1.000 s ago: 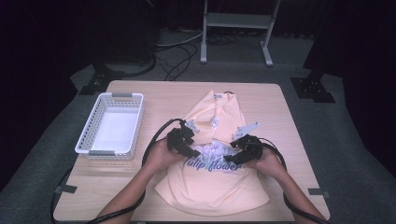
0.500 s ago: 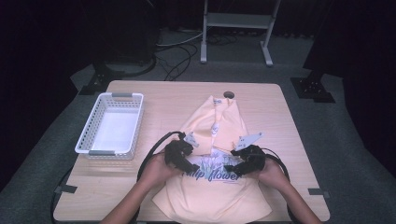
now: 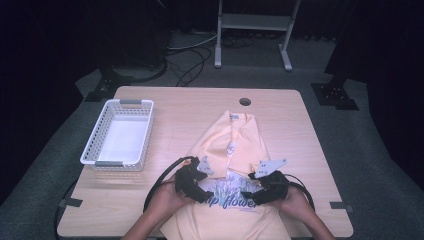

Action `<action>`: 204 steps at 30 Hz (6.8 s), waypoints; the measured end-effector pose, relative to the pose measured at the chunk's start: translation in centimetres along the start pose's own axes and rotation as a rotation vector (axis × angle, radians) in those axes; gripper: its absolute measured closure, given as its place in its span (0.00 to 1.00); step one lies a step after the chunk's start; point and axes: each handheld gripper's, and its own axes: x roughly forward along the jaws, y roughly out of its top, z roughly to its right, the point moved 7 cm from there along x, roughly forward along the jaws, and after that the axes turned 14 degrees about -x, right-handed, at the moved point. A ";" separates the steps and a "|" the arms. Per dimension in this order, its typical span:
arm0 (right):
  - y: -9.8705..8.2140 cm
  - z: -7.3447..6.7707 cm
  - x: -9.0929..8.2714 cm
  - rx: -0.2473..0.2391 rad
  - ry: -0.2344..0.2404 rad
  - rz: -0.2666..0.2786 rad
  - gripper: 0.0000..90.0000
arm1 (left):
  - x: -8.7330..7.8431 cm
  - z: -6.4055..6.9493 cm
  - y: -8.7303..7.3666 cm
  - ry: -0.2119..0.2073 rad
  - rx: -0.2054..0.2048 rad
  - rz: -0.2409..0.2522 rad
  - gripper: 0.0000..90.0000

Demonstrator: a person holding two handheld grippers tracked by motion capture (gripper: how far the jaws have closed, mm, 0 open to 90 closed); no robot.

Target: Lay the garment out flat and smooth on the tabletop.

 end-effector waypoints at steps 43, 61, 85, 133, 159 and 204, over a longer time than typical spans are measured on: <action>2.3 1.9 2.1 -0.015 0.052 -0.098 0.24 | 1.6 -1.5 2.9 -0.043 0.057 -0.046 0.24; 2.5 -3.0 1.2 -0.081 0.113 -0.099 0.22 | -0.9 2.5 -1.7 -0.103 0.036 -0.018 0.23; 4.3 -2.8 1.9 -0.182 0.162 -0.101 0.90 | -0.2 1.3 -0.9 -0.076 0.094 -0.028 0.22; 2.2 0.8 -4.3 -0.176 0.106 -0.091 0.93 | -0.2 1.1 -0.9 -0.094 0.108 -0.039 0.19; 0.0 2.6 -7.6 -0.153 0.036 -0.124 0.93 | -0.1 1.4 -0.9 -0.081 0.110 -0.047 0.16; -6.3 7.1 -13.1 0.066 -0.169 -0.139 0.81 | 0.0 1.5 -0.8 -0.078 0.107 -0.050 0.15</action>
